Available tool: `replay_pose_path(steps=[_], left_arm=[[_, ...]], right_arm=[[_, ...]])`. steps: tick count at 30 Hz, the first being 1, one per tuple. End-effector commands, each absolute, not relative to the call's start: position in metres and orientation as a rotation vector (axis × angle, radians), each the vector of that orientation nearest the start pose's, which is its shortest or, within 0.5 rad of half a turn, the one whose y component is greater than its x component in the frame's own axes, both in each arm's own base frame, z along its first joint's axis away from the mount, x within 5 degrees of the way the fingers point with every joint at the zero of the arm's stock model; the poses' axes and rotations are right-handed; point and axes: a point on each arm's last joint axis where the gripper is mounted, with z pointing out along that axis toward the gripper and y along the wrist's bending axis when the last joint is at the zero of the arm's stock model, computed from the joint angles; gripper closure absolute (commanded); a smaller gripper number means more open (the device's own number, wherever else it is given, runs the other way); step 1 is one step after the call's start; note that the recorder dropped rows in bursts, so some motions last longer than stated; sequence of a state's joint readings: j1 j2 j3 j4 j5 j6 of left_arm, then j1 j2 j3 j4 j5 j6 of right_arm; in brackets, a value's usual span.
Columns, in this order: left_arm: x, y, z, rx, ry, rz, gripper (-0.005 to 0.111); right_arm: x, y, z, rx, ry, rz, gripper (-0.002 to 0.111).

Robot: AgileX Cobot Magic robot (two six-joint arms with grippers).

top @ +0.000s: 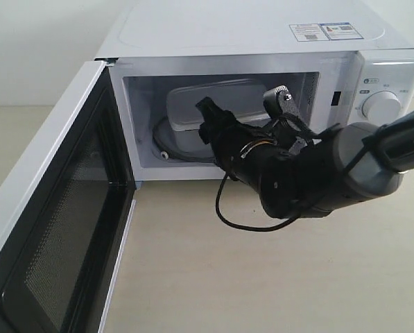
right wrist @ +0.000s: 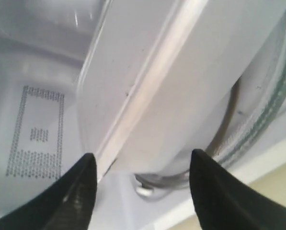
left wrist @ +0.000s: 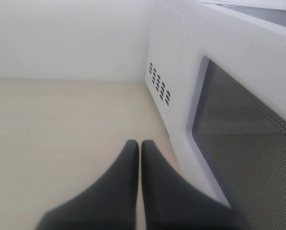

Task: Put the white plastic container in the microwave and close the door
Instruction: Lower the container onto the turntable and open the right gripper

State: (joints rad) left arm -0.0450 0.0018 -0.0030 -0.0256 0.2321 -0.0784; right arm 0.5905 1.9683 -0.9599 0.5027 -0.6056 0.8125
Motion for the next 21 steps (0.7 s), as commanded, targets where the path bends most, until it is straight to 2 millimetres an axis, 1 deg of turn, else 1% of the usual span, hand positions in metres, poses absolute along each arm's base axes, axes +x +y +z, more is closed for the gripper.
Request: replay_pose_path(steps=[1, 7, 11, 16, 21], left_arm=[[0.055, -0.003, 0.192, -0.053, 1.716, -0.118, 0.103], [0.055, -0.003, 0.192, -0.053, 1.716, -0.118, 0.103], [0.055, -0.003, 0.192, -0.053, 1.716, -0.118, 0.103], [0.055, -0.003, 0.192, -0.053, 1.716, -0.118, 0.103], [0.055, -0.003, 0.192, -0.053, 1.716, -0.118, 0.103]], right_arm=[[0.328, 0.191, 0.163, 0.737, 1.887, 0.906, 0.053], [0.3, 0.176, 0.18, 0.576, 1.911, 0.855, 0.053], [0.279, 0.168, 0.192, 0.406, 1.934, 0.843, 0.053], [0.254, 0.162, 0.211, 0.246, 2.031, 0.825, 0.053], [0.232, 0.155, 0.226, 0.016, 2.154, 0.722, 0.053]])
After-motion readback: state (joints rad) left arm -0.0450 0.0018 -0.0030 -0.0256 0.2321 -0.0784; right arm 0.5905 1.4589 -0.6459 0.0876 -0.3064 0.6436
